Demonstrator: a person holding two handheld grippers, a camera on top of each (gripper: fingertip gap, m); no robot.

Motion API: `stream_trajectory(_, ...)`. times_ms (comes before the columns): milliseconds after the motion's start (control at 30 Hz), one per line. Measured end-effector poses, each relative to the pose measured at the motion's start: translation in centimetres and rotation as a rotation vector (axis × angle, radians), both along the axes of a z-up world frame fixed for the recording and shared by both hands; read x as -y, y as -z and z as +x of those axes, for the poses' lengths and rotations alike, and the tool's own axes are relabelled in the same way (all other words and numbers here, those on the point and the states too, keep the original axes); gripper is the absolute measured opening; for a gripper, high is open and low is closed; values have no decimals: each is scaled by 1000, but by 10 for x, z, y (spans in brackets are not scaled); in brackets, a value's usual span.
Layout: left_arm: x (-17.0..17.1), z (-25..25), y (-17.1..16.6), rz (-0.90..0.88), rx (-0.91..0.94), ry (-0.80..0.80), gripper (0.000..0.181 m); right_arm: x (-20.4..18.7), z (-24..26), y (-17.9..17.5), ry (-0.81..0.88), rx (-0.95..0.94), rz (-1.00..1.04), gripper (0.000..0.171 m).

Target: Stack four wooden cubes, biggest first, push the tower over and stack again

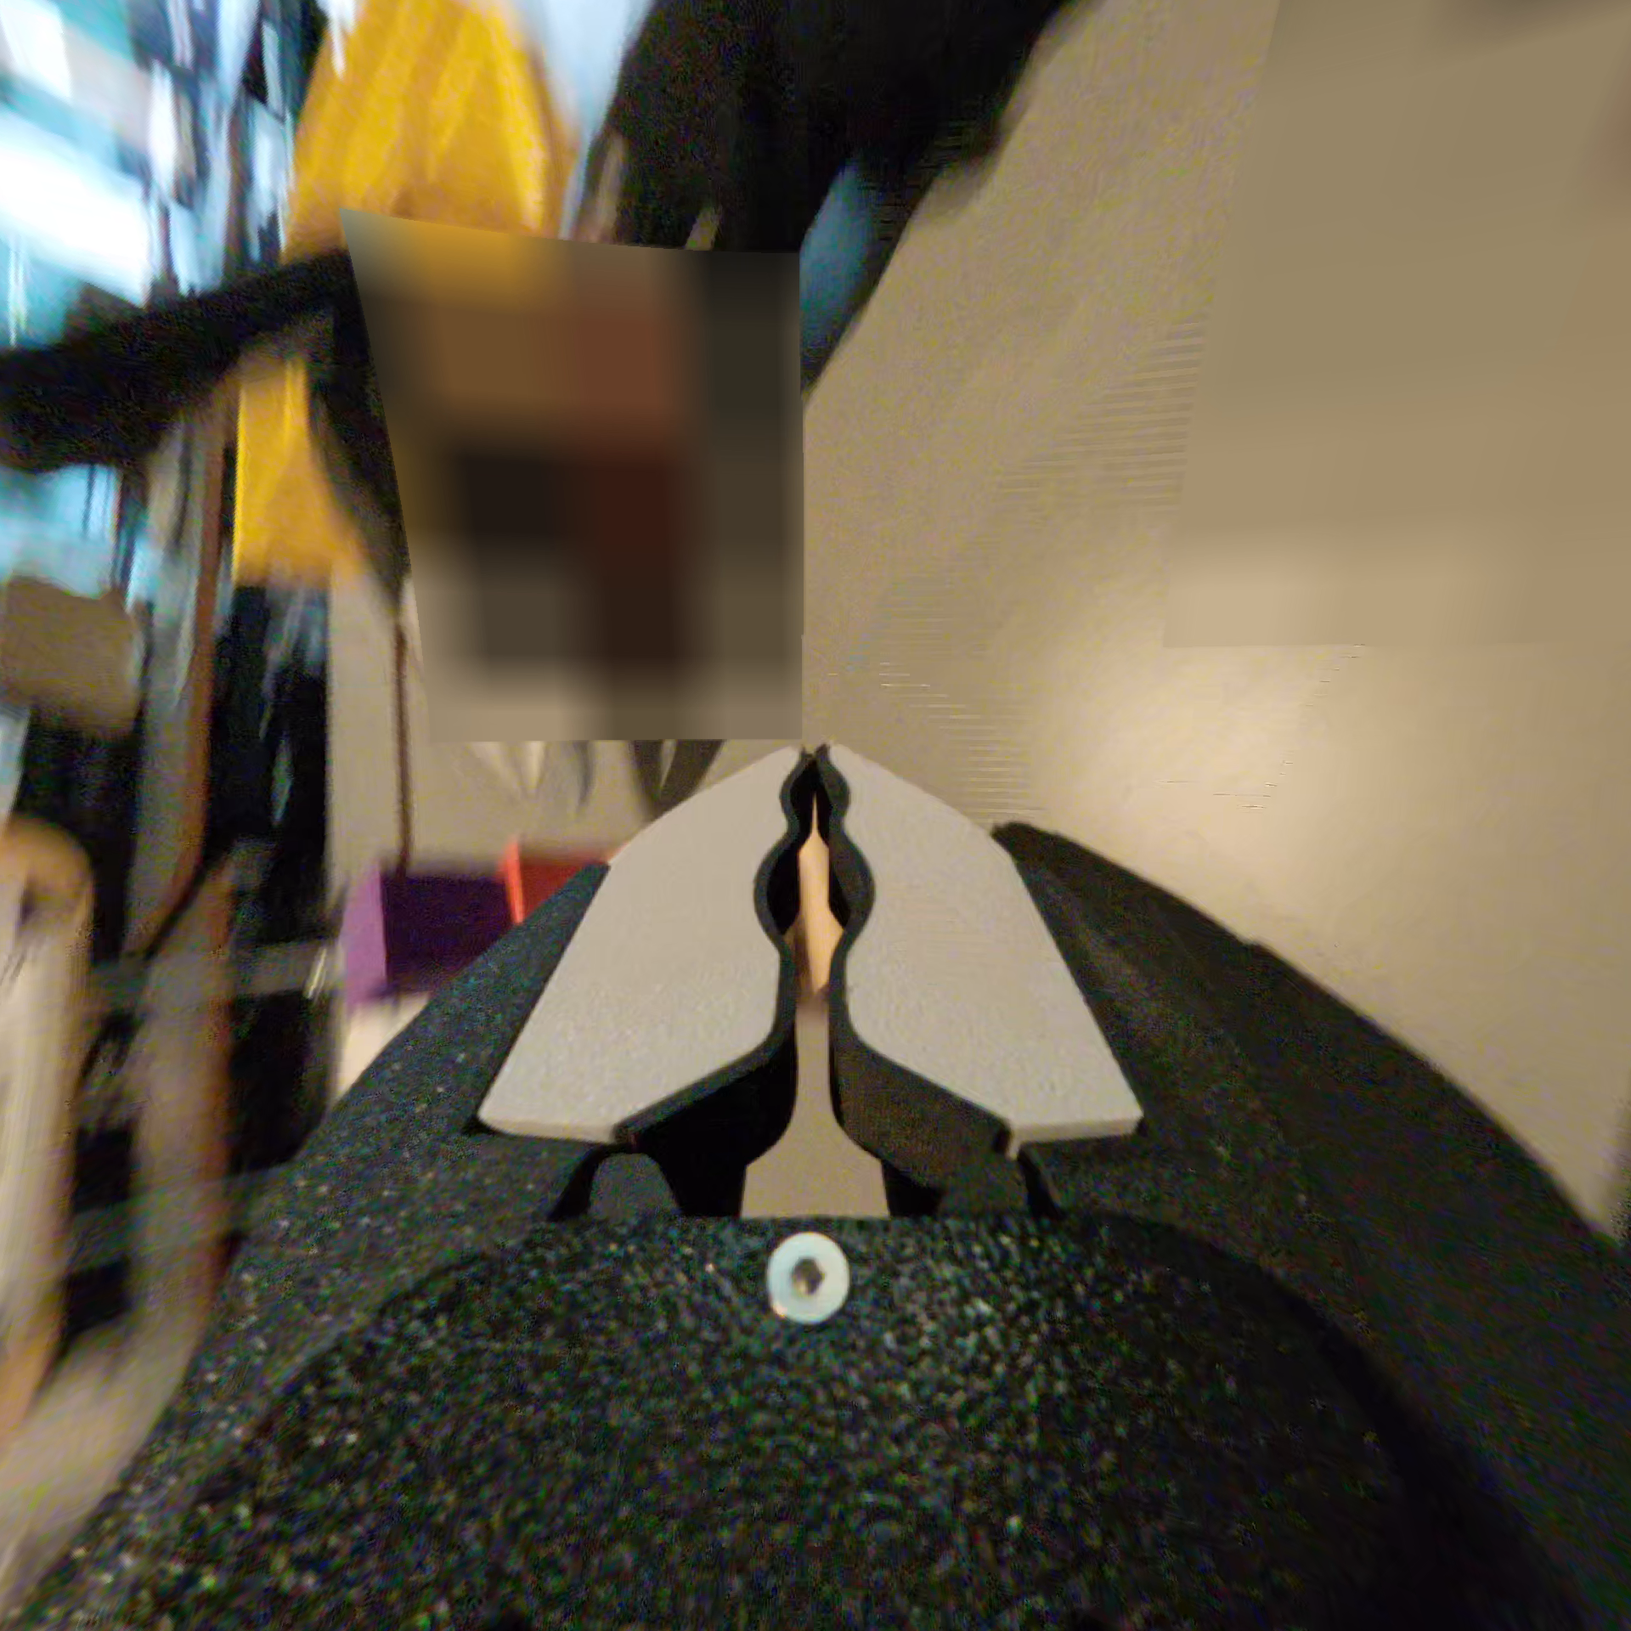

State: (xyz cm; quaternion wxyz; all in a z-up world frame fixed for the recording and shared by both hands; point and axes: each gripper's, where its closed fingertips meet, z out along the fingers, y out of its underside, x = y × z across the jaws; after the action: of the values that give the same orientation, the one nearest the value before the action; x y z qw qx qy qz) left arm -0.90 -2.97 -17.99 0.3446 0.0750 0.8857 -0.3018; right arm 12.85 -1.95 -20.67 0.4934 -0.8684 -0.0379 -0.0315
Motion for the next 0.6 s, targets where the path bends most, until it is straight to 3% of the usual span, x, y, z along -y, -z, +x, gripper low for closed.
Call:
stream_trajectory(67,-59,36,9,175,58,-267,0,0,0,0,0,0,0,0)
stream_trajectory(100,-76,40,9,174,57,-305,0,0,0,0,-1,0,0,0)
stream_trajectory(200,-93,34,-9,10,41,-272,0,0,-1,0,-4,1,-4,0)
stream_trajectory(400,-152,60,-57,-145,210,-585,0,0,0,0,0,-6,0,0)
stream_trajectory(600,-190,75,-63,-213,272,-816,0,0,0,0,1,-2,-2,0)
